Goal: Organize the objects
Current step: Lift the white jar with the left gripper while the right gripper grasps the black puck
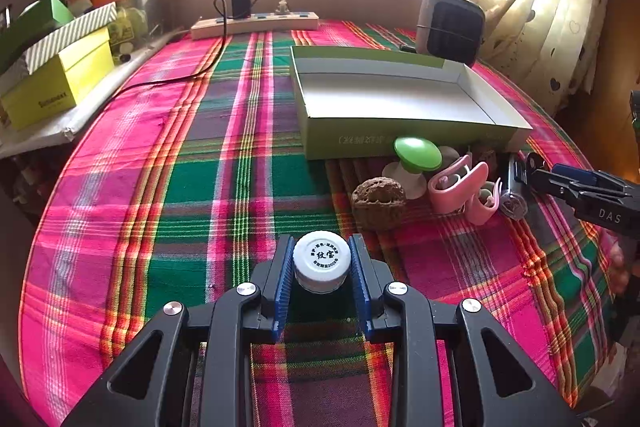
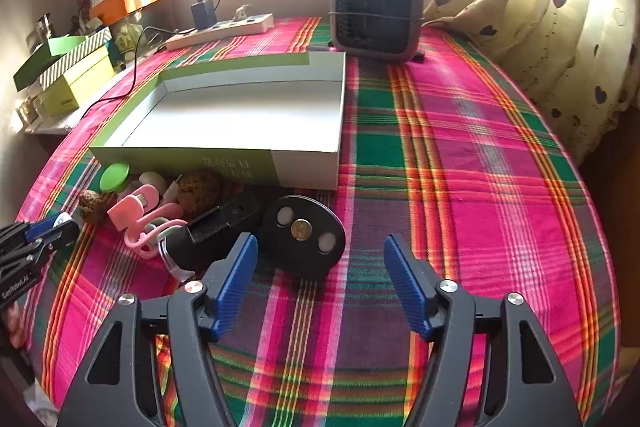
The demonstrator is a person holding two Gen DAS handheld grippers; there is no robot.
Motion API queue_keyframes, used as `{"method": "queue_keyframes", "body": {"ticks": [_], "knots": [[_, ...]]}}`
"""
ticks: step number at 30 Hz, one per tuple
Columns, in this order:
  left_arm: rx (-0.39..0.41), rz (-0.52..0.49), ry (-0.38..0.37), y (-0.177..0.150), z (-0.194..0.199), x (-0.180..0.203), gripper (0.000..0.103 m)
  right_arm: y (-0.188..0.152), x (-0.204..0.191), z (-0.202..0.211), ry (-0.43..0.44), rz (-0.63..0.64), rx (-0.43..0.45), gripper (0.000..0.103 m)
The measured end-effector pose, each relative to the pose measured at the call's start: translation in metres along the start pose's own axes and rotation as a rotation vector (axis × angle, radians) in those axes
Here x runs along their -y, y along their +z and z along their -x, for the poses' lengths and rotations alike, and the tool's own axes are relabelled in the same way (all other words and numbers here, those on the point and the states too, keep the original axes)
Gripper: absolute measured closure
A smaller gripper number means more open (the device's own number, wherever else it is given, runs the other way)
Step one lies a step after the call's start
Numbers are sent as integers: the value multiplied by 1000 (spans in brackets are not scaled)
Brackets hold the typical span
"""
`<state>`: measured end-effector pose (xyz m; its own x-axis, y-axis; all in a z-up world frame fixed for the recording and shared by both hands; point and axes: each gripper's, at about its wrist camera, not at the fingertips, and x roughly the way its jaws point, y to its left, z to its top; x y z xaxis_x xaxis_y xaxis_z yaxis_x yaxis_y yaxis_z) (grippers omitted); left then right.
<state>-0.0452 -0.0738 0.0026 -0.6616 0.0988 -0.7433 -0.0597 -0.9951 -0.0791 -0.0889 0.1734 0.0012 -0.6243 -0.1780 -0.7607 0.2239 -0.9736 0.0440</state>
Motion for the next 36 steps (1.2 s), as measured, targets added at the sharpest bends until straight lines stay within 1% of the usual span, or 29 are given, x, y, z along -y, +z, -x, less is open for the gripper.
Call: {"method": "queue_keyframes", "body": {"ticks": [3, 4, 5, 9, 15, 16, 17, 21, 23, 26, 36], "knots": [[-9, 4, -5, 3, -2, 0, 78, 3, 3, -5, 17, 0, -12, 49], [-11, 4, -5, 4, -3, 0, 78, 5, 3, -6, 22, -1, -14, 54], [-13, 3, -4, 6, -4, 0, 78, 5, 4, -7, 29, -3, -16, 56], [-16, -4, 1, 9, -7, 2, 78, 6, 3, -9, 51, 2, -18, 61], [-17, -3, 0, 10, -8, 3, 78, 7, 3, -11, 73, -10, -21, 73], [-17, -4, 0, 10, -8, 3, 78, 7, 4, -11, 73, -14, -21, 78], [-17, -3, 0, 10, -8, 3, 78, 7, 5, -11, 73, -20, -21, 80], [-17, -3, -1, 11, -8, 3, 78, 7, 6, -10, 88, -25, -21, 85], [-17, -2, -1, 11, -8, 3, 78, 7, 3, -10, 91, -20, -20, 90], [-17, -2, 0, 11, -9, 4, 78, 7, -1, -10, 81, -16, -19, 91], [-19, -2, -9, 11, -10, 6, 78, 1, 3, -7, 104, -59, -20, 91]]}}
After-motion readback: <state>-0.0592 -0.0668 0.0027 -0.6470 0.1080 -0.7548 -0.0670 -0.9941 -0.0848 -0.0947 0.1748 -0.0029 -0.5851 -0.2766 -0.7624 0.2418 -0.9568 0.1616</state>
